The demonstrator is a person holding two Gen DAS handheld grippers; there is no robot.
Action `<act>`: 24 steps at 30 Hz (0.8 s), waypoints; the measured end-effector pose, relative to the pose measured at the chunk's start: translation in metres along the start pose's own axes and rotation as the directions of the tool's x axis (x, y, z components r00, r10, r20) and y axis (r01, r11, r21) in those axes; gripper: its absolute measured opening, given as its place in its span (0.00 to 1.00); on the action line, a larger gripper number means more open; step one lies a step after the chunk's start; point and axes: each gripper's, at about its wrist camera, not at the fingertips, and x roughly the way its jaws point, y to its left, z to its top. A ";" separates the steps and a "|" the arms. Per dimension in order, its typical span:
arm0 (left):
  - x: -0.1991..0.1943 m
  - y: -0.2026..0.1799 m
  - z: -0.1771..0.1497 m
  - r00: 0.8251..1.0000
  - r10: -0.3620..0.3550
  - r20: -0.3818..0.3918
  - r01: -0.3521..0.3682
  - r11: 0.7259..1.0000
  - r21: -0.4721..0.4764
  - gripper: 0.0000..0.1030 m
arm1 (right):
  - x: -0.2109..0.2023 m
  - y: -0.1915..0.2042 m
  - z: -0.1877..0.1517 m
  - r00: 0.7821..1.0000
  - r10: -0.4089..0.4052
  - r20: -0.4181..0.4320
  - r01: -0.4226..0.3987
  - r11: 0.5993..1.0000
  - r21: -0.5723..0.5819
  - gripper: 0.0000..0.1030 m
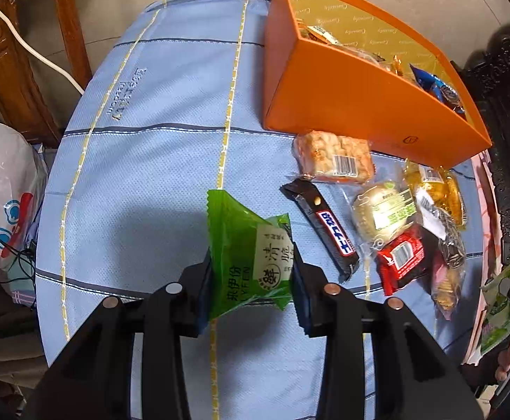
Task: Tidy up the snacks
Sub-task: 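Grasp the green pastry bag with left tool while right tool grasps the pale green snack bag, then drop the green pastry bag with left tool into the box while right tool drops the pale green bag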
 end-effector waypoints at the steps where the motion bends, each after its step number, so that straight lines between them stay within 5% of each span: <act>1: -0.002 -0.002 0.001 1.000 -0.004 0.007 0.004 1.000 0.007 0.36 | 0.000 0.003 0.001 0.999 -0.033 0.007 0.033 0.999 -0.023 0.48; 7: -0.038 -0.023 0.019 0.994 -0.060 0.092 0.055 0.996 0.063 0.36 | 0.003 0.040 0.019 0.997 -0.028 0.074 0.036 0.994 -0.104 0.48; 14: -0.070 -0.068 0.084 0.975 -0.095 0.203 0.066 0.987 0.143 0.36 | -0.007 0.096 0.096 0.972 0.003 0.234 0.051 0.974 -0.223 0.49; 24: -0.036 -0.109 0.174 0.974 -0.073 0.215 0.039 0.987 0.158 0.36 | 0.038 0.137 0.190 0.942 -0.049 0.332 0.137 0.959 -0.248 0.50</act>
